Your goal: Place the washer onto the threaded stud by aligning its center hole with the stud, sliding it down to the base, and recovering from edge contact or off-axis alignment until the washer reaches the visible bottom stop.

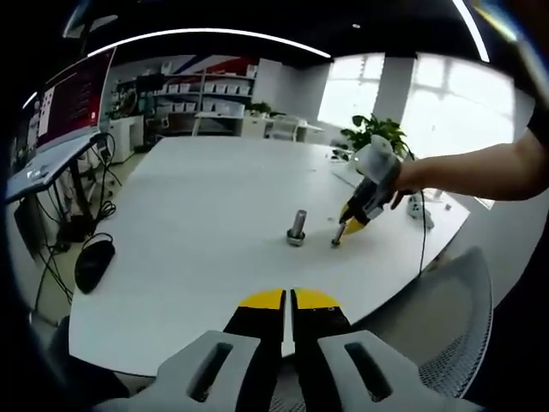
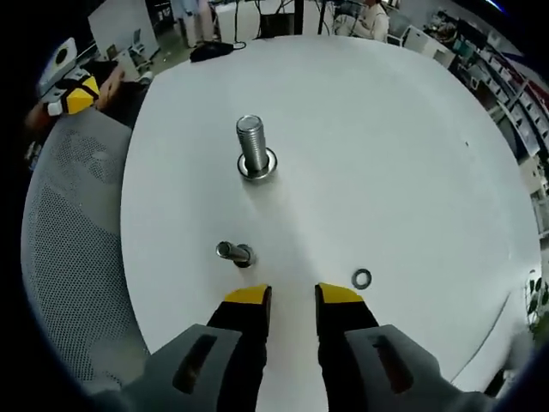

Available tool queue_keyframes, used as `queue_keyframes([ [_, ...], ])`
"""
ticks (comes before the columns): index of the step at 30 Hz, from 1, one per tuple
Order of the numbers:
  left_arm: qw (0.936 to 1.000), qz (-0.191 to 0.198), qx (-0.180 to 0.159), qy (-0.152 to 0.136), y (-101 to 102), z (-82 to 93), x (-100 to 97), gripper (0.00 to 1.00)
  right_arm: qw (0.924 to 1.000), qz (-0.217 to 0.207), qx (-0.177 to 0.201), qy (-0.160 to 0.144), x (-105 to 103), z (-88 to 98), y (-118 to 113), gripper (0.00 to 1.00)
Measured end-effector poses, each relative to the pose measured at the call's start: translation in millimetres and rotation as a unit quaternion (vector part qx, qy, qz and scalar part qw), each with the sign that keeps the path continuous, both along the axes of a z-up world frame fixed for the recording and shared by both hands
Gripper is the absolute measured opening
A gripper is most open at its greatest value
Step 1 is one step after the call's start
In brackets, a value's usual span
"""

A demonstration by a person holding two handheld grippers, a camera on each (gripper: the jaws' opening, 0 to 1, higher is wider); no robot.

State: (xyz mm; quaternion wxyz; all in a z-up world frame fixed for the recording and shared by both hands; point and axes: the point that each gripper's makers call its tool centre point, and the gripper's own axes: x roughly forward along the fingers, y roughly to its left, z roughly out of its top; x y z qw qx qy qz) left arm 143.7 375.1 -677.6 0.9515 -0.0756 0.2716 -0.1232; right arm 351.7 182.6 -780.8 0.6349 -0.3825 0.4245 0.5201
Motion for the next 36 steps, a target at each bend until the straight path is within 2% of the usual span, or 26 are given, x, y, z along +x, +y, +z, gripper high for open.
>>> queue_keyframes([
  [3, 1.0, -0.001, 0.002, 0.0, -0.3, -0.4, -0.4, 0.0, 0.9998, -0.017, -0.001, -0.011, 12.4, -1.7, -3.5, 0.23],
  [10, 1.0, -0.002, 0.004, 0.001, 0.8, -2.8, -2.9, 0.0, 0.9995, -0.02, -0.01, -0.022, 30.0, -6.8, -5.5, 0.24],
  [14, 1.0, 0.002, -0.007, -0.005, 1.7, 0.7, -1.5, 0.0, 0.9995, -0.025, -0.009, -0.015, 37.5, -9.3, -3.6, 0.26],
  [20, 1.0, 0.003, -0.003, 0.0, 1.0, -0.4, -1.7, 0.0, 0.9994, -0.024, -0.015, -0.017, 47.7, -10.5, -3.4, 0.26],
  [27, 1.0, 0.007, 0.0, -0.004, 1.0, 0.6, -2.6, 0.0, 0.9996, 0.0, -0.029, 0.002, 46.1, -16.1, -2.9, 0.26],
  [30, 1.0, 0.008, -0.001, -0.003, 1.2, 0.4, -2.1, 0.0, 0.9996, -0.001, -0.027, 0.005, 48.3, -16.4, 0.1, 0.25],
  [32, 1.0, 0.007, 0.001, -0.003, 1.1, 0.6, -1.7, 0.0, 0.9992, 0.0, -0.03, 0.024, 43.9, -17.7, 0.6, 0.22],
  [36, 1.0, 0.007, 0.004, -0.001, 1.0, -0.2, -1.8, 0.0, 0.999, -0.004, -0.033, 0.031, 49.7, -17.8, -0.4, 0.2],
])
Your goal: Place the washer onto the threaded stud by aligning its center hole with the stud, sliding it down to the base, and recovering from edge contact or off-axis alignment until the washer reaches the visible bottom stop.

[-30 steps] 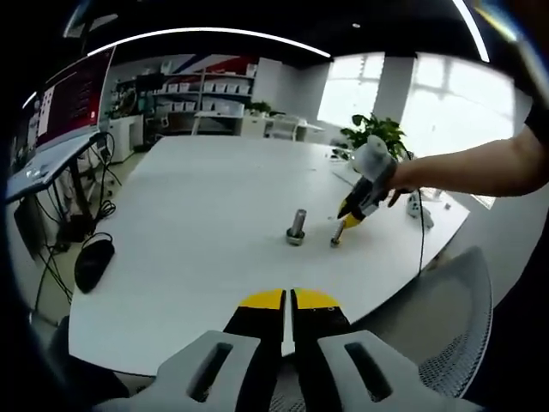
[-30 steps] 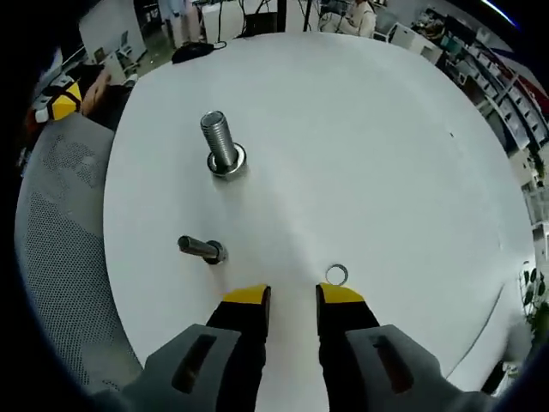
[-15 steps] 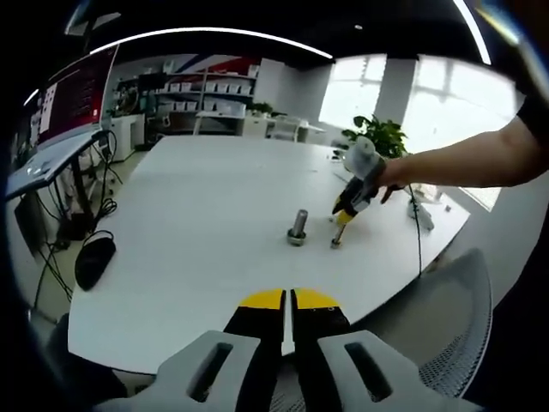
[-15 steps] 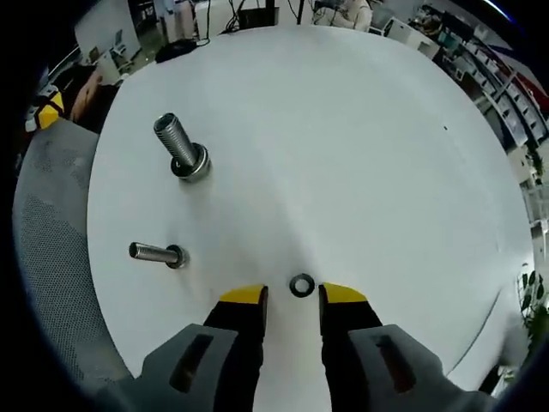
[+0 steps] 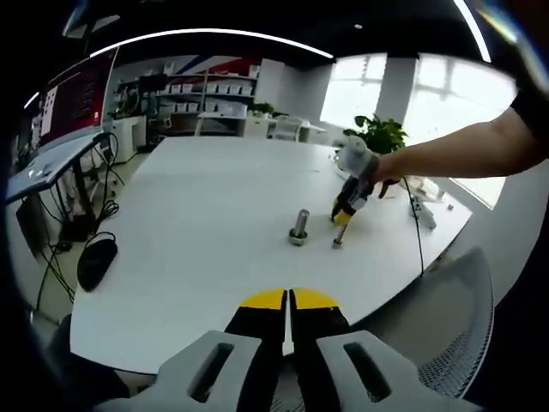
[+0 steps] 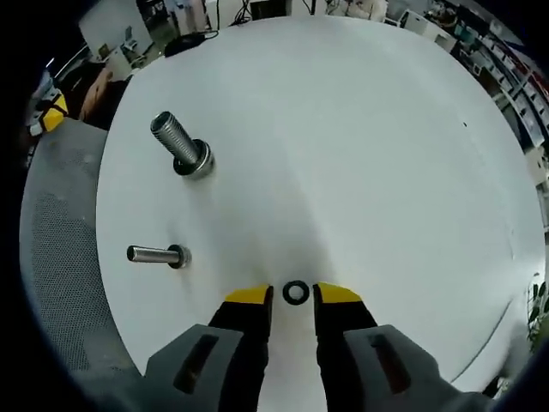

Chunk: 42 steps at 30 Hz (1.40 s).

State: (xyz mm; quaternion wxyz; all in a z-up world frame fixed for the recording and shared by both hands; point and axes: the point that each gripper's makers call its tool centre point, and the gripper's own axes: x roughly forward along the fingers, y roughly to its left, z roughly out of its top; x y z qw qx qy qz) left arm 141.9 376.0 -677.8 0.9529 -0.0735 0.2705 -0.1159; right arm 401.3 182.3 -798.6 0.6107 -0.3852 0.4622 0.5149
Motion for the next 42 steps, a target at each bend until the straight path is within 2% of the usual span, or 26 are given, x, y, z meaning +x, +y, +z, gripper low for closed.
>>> queue_keyframes([
  [3, 1.0, 0.0, 0.001, -0.001, -0.1, 0.4, 0.0, 0.0, 1.0, 0.004, -0.006, 0.002, -0.1, -0.1, 0.2, 0.18],
  [5, 1.0, 0.0, 0.005, -0.001, 0.2, 0.2, -0.5, 0.0, 0.9995, 0.025, -0.021, -0.001, -1.0, -0.3, -0.1, 0.18],
  [9, 1.0, 0.003, 0.003, 0.0, 1.3, -0.1, -2.2, 0.0, 0.9982, 0.038, -0.046, -0.006, -1.2, -1.0, 0.3, 0.17],
  [12, 1.0, 0.008, 0.001, 0.0, 3.0, -0.1, -3.5, 0.0, 0.9975, 0.047, -0.051, -0.01, -2.9, -1.3, 0.8, 0.14],
  [19, 0.9999, 0.012, 0.001, -0.002, 5.0, 0.5, -5.5, 0.0, 0.9979, 0.037, -0.051, -0.017, -0.8, -1.4, -0.1, 0.1],
  [21, 0.9999, 0.013, 0.001, -0.002, 5.3, 0.6, -6.0, 0.0, 0.9976, 0.039, -0.053, -0.023, -1.5, -1.7, -0.3, 0.08],
  [23, 0.9999, 0.014, 0.001, -0.002, 5.0, 0.5, -6.7, 0.0, 0.9958, 0.041, -0.064, -0.05, 4.1, -0.9, -3.6, 0.03],
  [24, 0.9999, 0.014, 0.001, -0.002, 4.7, 0.5, -7.3, 0.0, 0.9965, 0.043, -0.059, -0.042, -0.5, -0.9, -1.2, 0.03],
  [26, 0.9999, 0.014, 0.001, -0.002, 4.1, 0.9, -8.4, 0.0, 0.9963, 0.047, -0.055, -0.045, 0.9, -1.1, -1.4, 0.03],
  [29, 0.9999, 0.014, 0.001, -0.003, 3.7, 0.8, -9.9, 0.0, 0.999, 0.011, -0.032, -0.028, -0.7, -0.8, -2.7, 0.03],
  [32, 0.9999, 0.016, 0.001, -0.002, 3.6, 1.0, -11.9, 0.0, 0.9997, -0.001, -0.021, -0.011, -4.2, -0.1, -6.0, 0.03],
  [35, 0.9999, 0.016, 0.002, -0.004, 3.3, 1.8, -12.8, 0.0, 0.9997, 0.006, -0.022, 0.001, -9.4, -0.1, -9.8, 0.03],
  [36, 0.9998, 0.017, 0.002, -0.004, 3.3, 2.3, -13.1, 0.0, 0.9989, 0.038, -0.028, -0.008, -9.3, 0.3, -11.4, 0.05],
  [38, 0.9998, 0.017, 0.002, -0.005, 3.0, 3.0, -13.5, 0.0, 0.9988, 0.022, -0.029, -0.034, -5.3, 2.9, -14.7, 0.17],
  [39, 0.9998, 0.017, 0.003, -0.005, 2.9, 2.9, -13.7, 0.0, 0.9989, 0.019, -0.014, -0.04, -4.4, 4.4, -13.6, 0.21],
  [42, 0.9998, 0.016, 0.004, -0.006, 2.8, 2.2, -13.8, 0.0, 0.9992, 0.014, -0.001, -0.037, -7.1, 9.4, -15.6, 0.22],
])
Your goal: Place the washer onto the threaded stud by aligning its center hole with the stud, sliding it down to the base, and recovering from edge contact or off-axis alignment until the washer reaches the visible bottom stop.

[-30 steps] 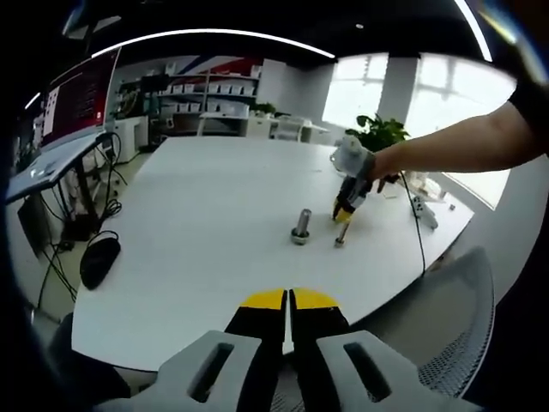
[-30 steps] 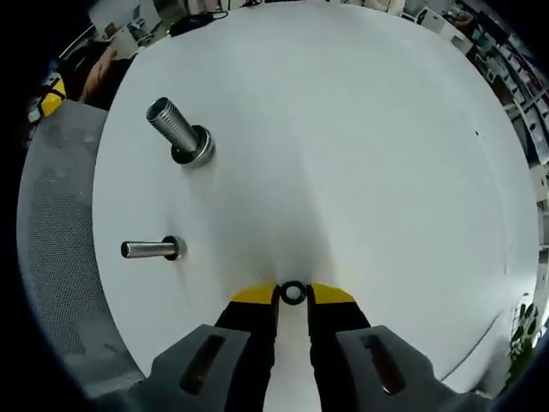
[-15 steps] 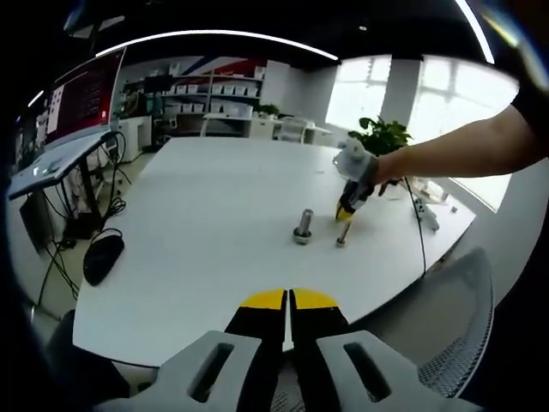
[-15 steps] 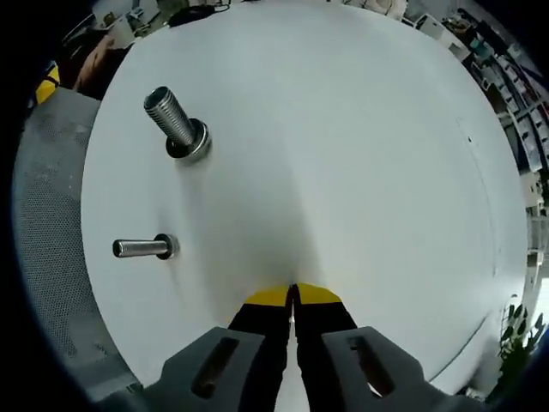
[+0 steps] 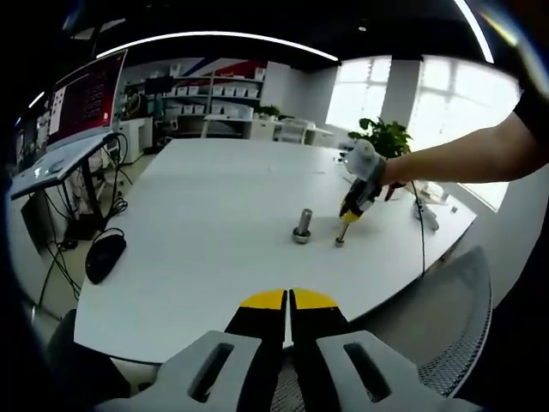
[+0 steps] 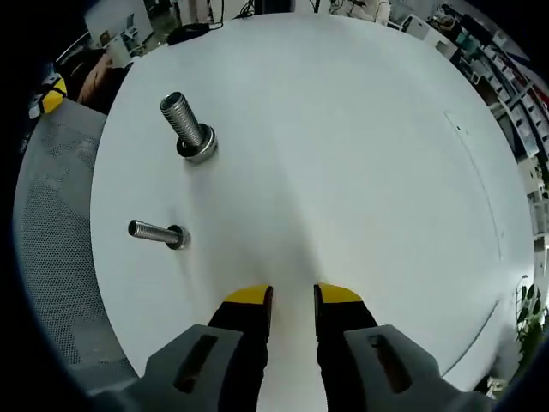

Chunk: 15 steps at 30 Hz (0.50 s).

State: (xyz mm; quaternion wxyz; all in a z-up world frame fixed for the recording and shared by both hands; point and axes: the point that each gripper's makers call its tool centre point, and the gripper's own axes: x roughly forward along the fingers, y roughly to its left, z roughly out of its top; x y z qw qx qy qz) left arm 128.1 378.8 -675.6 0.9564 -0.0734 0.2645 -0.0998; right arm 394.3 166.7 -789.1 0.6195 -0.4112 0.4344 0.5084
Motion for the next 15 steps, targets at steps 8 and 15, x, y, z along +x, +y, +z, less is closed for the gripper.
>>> queue_keyframes([
  [8, 1.0, -0.004, 0.002, -0.002, -5.3, -5.4, 3.2, 0.0, 0.9998, -0.002, -0.003, -0.017, 12.9, 1.6, -15.2, 0.24],
  [15, 0.9999, -0.007, 0.012, 0.002, -5.9, -9.9, 4.9, 0.0, 0.9996, -0.012, -0.023, -0.013, 21.2, -5.6, -19.8, 0.27],
])
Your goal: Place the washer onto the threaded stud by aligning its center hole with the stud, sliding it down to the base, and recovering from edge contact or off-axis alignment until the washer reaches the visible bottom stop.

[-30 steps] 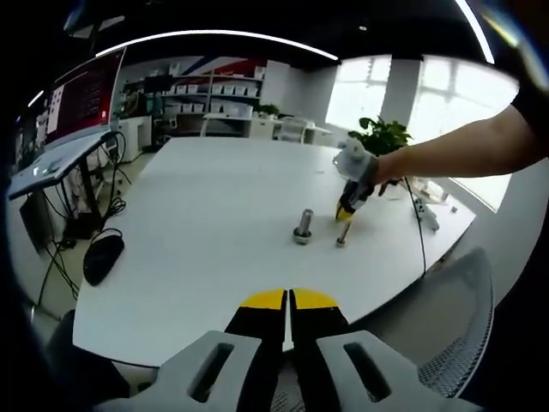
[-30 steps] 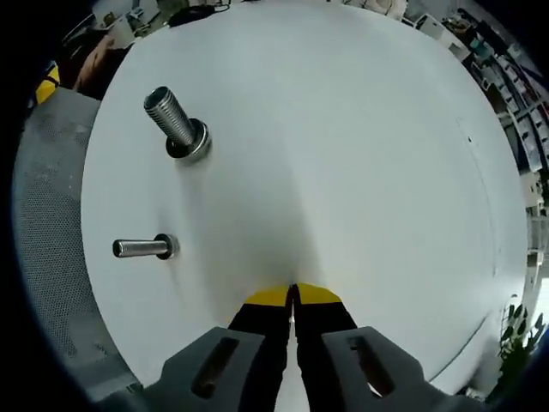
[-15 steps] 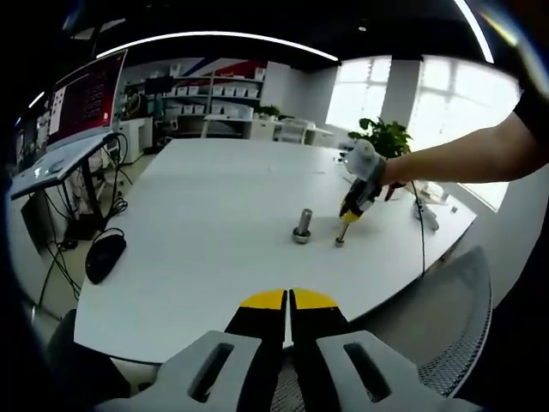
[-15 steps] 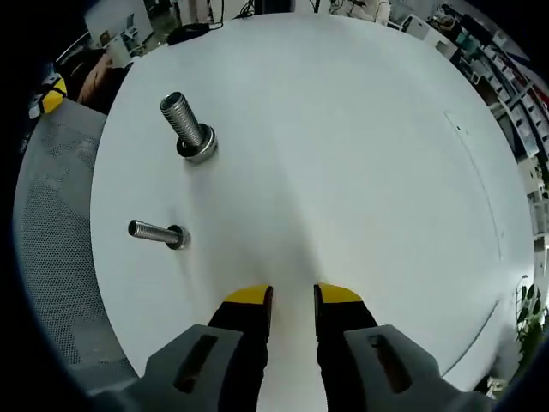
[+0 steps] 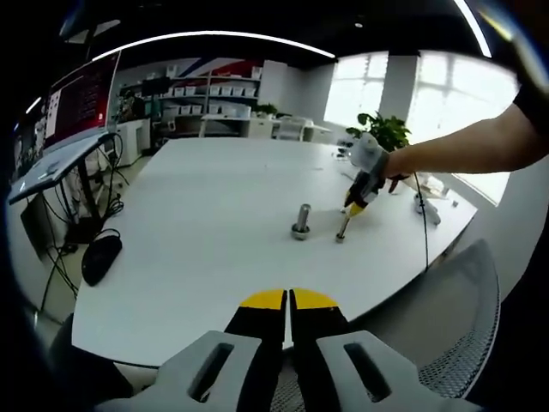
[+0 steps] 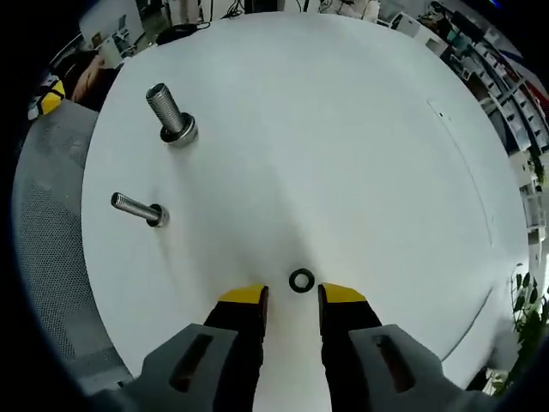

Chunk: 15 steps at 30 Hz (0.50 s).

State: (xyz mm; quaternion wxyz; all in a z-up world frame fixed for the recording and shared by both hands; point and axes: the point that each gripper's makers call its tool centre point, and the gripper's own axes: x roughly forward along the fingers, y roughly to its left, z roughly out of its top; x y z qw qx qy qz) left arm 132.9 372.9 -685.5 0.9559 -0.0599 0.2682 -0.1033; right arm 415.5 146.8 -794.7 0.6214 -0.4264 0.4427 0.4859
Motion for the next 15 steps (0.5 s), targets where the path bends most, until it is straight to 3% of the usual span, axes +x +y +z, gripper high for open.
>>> queue_keyframes([
  [5, 0.9999, -0.016, -0.002, -0.001, -4.1, -1.7, -0.2, 0.0, 0.9997, 0.009, -0.004, 0.02, 0.6, -2.3, 0.8, 0.26],
  [8, 0.9997, -0.025, 0.001, 0.006, -6.5, -7.8, 0.9, 0.02, 0.9981, -0.015, -0.003, 0.06, -8.5, -4.3, 0.7, 0.22],
  [10, 0.9996, -0.02, 0.015, 0.01, -4.8, -11.9, 1.5, 0.02, 0.9988, 0.0, -0.008, 0.048, -4.3, -4.0, 0.9, 0.22],
  [11, 0.9988, -0.018, 0.041, 0.019, -0.7, -15.8, 1.2, 0.02, 0.9988, 0.001, -0.011, 0.048, -4.2, -4.3, 1.4, 0.22],
  [15, 0.9978, -0.033, 0.055, 0.016, -6.0, -20.5, 1.3, 0.04, 0.9983, -0.002, -0.028, 0.051, -3.9, -5.4, 1.8, 0.22],
])
